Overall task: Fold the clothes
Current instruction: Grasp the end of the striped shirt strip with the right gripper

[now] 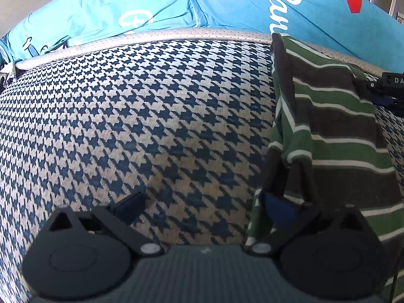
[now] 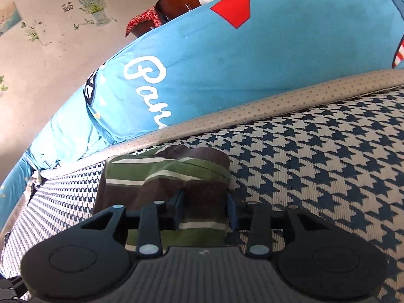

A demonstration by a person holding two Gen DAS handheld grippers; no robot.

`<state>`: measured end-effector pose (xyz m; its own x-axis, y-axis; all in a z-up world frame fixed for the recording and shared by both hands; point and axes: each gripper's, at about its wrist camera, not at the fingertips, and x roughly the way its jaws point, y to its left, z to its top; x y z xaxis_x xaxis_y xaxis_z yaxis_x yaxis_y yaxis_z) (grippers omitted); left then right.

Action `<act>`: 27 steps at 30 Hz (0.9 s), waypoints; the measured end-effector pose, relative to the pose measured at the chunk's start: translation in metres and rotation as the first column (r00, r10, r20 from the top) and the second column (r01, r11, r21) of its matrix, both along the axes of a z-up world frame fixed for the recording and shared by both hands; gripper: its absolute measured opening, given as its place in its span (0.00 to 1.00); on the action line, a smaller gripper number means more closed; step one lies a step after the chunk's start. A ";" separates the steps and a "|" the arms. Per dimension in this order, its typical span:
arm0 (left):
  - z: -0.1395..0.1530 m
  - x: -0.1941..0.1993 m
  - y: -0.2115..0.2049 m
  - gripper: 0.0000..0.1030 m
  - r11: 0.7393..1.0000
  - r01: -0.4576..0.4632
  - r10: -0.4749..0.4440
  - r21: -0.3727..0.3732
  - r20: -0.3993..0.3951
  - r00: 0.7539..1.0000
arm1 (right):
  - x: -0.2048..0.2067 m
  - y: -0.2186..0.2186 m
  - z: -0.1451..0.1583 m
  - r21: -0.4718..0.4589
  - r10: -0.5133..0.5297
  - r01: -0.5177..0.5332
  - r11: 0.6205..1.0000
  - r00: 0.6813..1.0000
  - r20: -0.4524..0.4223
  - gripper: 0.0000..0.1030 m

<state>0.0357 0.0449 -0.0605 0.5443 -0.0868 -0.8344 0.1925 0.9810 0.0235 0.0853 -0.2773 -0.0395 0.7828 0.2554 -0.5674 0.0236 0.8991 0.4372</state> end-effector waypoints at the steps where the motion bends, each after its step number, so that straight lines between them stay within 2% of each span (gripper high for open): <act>1: 0.000 0.000 0.000 1.00 1.000 0.002 -0.002 0.001 0.002 1.000 | 0.001 0.001 0.000 -0.001 0.006 -0.006 1.000 1.000 0.002 0.36; 7: 0.001 -0.002 0.001 1.00 1.000 0.009 -0.008 -0.001 0.005 1.000 | 0.007 0.001 -0.002 0.023 0.021 -0.022 1.000 1.000 0.019 0.35; 18: 0.002 -0.002 0.002 1.00 1.000 0.010 -0.010 -0.008 -0.001 1.000 | 0.012 0.001 -0.002 0.011 0.029 -0.029 1.000 0.999 0.036 0.37; 21: 0.002 -0.002 0.002 1.00 1.000 0.009 -0.009 -0.009 -0.001 1.000 | 0.011 0.000 -0.005 0.025 0.032 -0.033 0.999 0.999 0.042 0.43; 25: 0.002 -0.002 0.002 1.00 1.000 0.007 -0.007 -0.007 0.001 1.000 | 0.012 0.004 -0.006 0.030 0.025 -0.026 0.999 0.999 0.045 0.44; 26: 0.002 -0.002 0.002 1.00 1.000 0.008 -0.008 -0.007 0.002 1.000 | 0.013 0.006 -0.006 0.028 0.021 -0.023 0.999 0.999 0.045 0.39; 27: 0.001 -0.002 0.002 1.00 1.000 0.008 -0.008 -0.007 0.002 1.000 | 0.013 0.009 -0.006 0.020 0.023 -0.024 0.999 0.999 0.044 0.29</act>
